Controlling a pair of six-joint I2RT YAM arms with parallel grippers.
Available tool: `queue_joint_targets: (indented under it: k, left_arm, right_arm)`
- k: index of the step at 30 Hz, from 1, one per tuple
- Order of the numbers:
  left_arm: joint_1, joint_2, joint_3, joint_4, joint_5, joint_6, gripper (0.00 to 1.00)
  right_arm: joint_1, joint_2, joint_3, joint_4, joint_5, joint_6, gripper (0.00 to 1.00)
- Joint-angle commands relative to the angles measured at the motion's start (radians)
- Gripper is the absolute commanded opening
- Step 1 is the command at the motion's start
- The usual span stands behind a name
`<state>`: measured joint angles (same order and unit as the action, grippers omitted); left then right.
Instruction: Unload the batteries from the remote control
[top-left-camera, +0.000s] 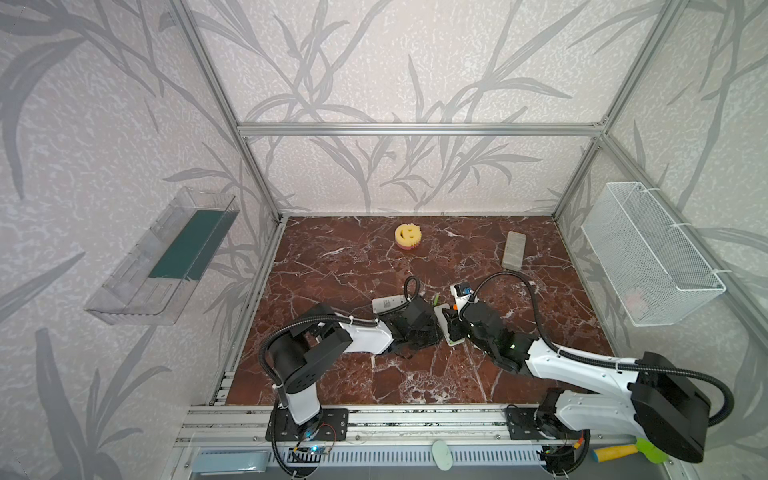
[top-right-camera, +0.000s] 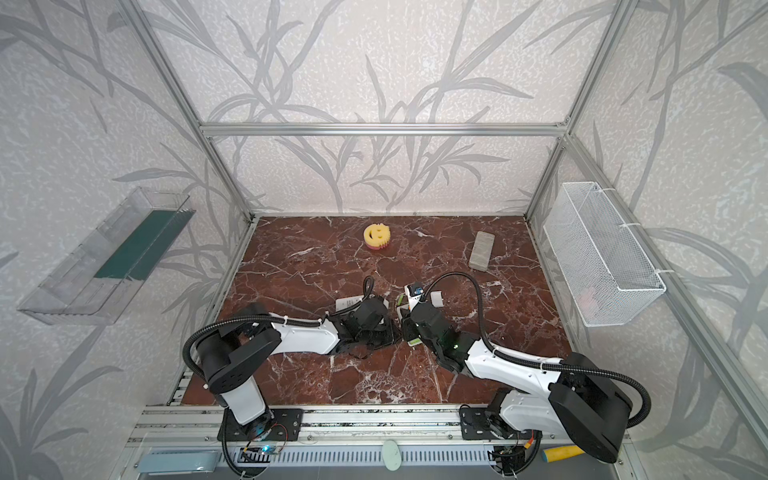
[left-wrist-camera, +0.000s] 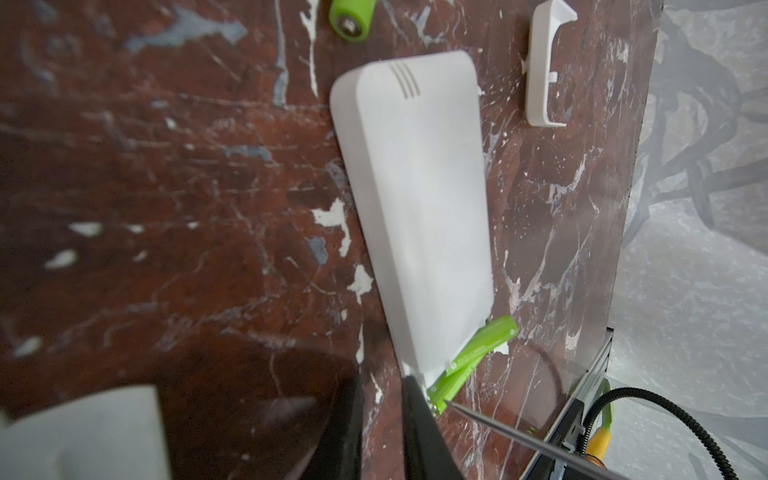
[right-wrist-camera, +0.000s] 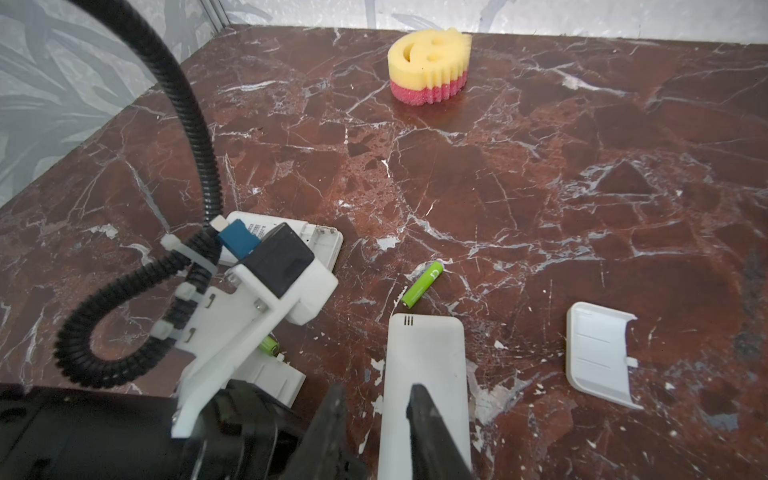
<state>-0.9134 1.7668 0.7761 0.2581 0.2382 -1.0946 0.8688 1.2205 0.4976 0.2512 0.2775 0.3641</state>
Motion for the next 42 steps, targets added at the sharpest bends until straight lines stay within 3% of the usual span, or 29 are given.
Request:
queue_joint_targets:
  k: [1, 15, 32, 42]
  left_arm:
    - [0.009, -0.024, -0.005, 0.003, -0.005, 0.006, 0.21]
    - [0.015, -0.016, -0.012, 0.028, 0.007, -0.001, 0.21]
    - [0.015, -0.012, 0.005, 0.021, 0.015, 0.003, 0.21]
    - [0.015, -0.007, -0.003, 0.035, 0.013, -0.004, 0.21]
  right_arm:
    - [0.004, 0.01, 0.034, 0.02, -0.013, -0.02, 0.0]
    - [0.005, 0.02, 0.045, -0.02, 0.054, -0.129, 0.0]
    - [0.024, 0.068, 0.05, 0.0, 0.017, -0.11, 0.0]
    - [0.029, 0.025, 0.049, -0.044, 0.102, -0.156, 0.0]
